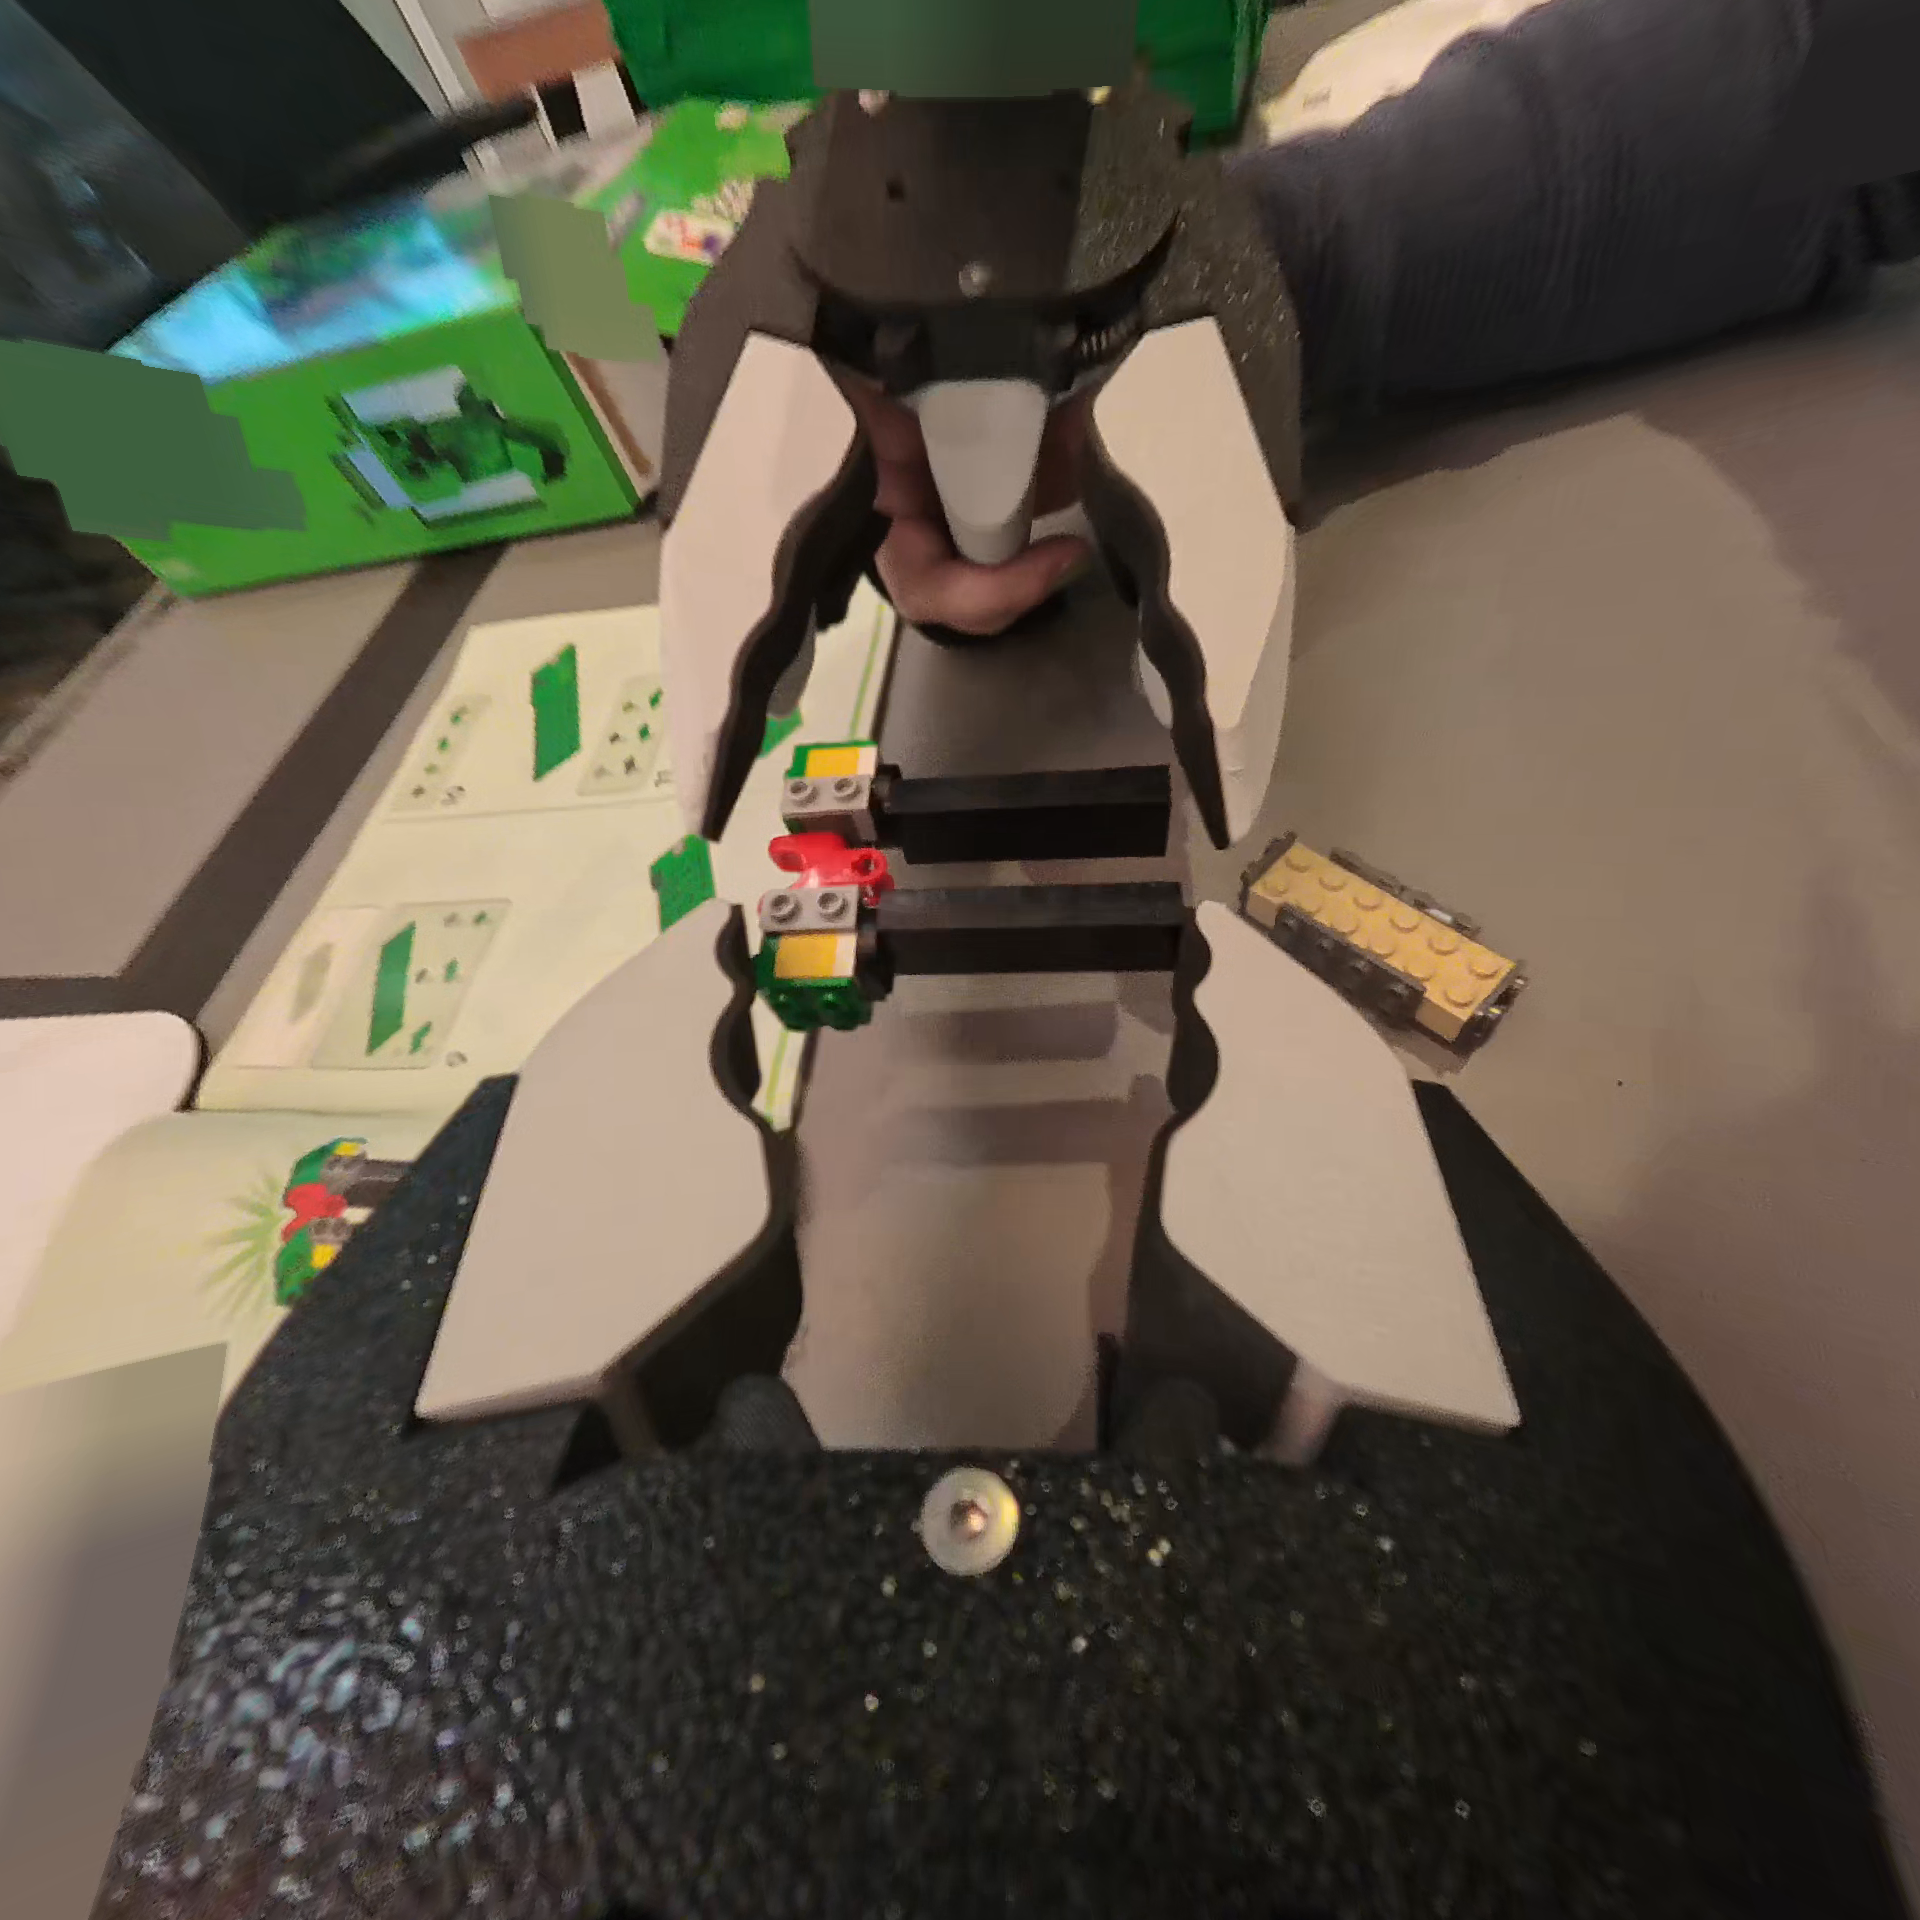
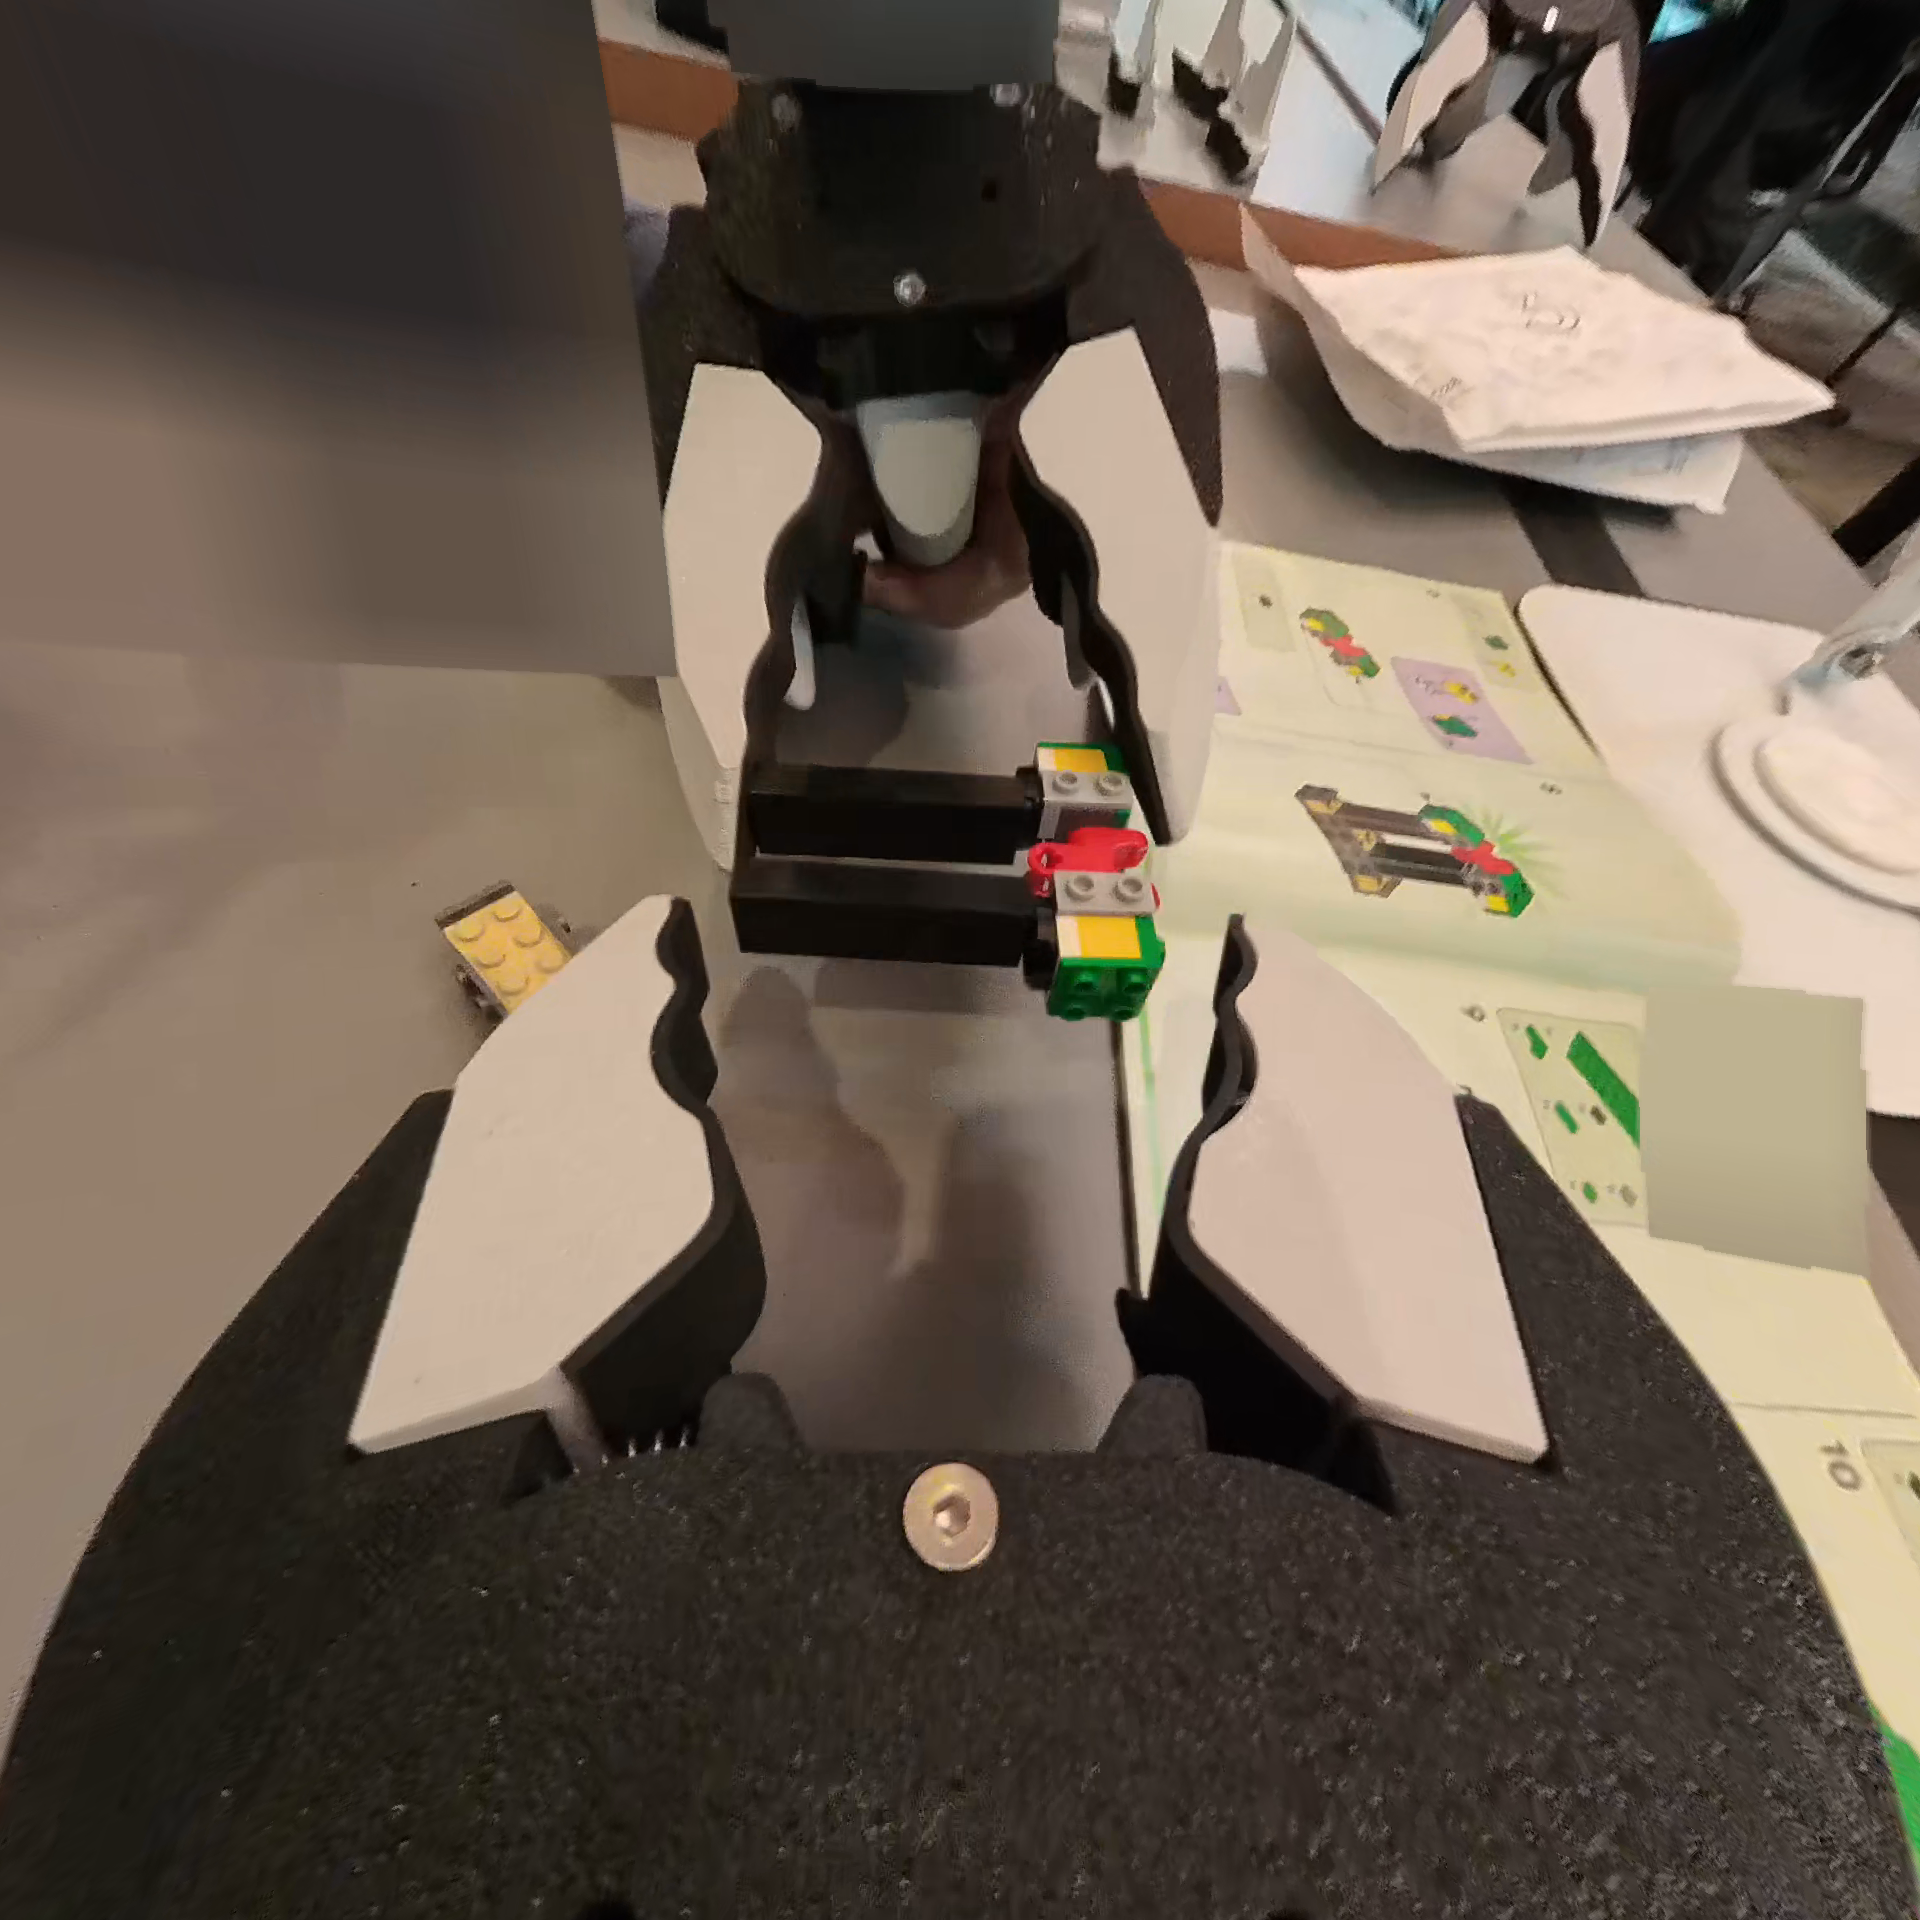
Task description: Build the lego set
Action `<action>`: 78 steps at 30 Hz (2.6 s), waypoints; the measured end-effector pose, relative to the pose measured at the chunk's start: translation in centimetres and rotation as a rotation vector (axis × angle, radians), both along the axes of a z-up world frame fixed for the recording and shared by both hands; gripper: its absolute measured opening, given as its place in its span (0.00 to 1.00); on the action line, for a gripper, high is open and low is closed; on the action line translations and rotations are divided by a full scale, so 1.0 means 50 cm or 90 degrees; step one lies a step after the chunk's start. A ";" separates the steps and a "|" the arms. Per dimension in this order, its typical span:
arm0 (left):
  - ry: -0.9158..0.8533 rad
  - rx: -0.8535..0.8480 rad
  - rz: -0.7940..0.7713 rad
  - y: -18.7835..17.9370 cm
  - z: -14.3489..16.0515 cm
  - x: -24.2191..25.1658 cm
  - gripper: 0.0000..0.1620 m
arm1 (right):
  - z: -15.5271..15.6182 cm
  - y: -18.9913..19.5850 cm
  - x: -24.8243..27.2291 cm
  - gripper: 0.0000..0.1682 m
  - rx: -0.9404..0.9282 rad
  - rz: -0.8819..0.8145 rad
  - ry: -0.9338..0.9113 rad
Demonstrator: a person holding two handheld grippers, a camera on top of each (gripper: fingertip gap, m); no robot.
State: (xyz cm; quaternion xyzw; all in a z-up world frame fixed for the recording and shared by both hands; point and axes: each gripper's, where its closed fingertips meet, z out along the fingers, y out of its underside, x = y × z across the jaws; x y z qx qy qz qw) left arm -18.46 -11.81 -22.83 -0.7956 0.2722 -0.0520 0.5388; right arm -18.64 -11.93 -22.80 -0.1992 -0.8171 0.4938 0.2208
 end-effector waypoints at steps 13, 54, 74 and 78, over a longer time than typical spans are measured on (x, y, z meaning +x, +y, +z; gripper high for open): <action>0.029 0.075 -0.008 0.001 0.006 0.004 0.48 | 0.001 -0.014 0.003 0.55 0.017 0.010 0.067; 0.045 0.078 -0.019 0.000 0.005 0.013 0.47 | -0.015 -0.012 0.004 0.48 0.051 0.013 0.060; -0.110 0.066 0.034 -0.008 0.051 -0.017 0.53 | 0.003 -0.004 -0.005 0.48 0.070 -0.023 0.165; -0.269 0.058 0.052 -0.019 0.085 -0.032 0.45 | 0.009 -0.004 -0.007 0.48 0.076 -0.033 0.182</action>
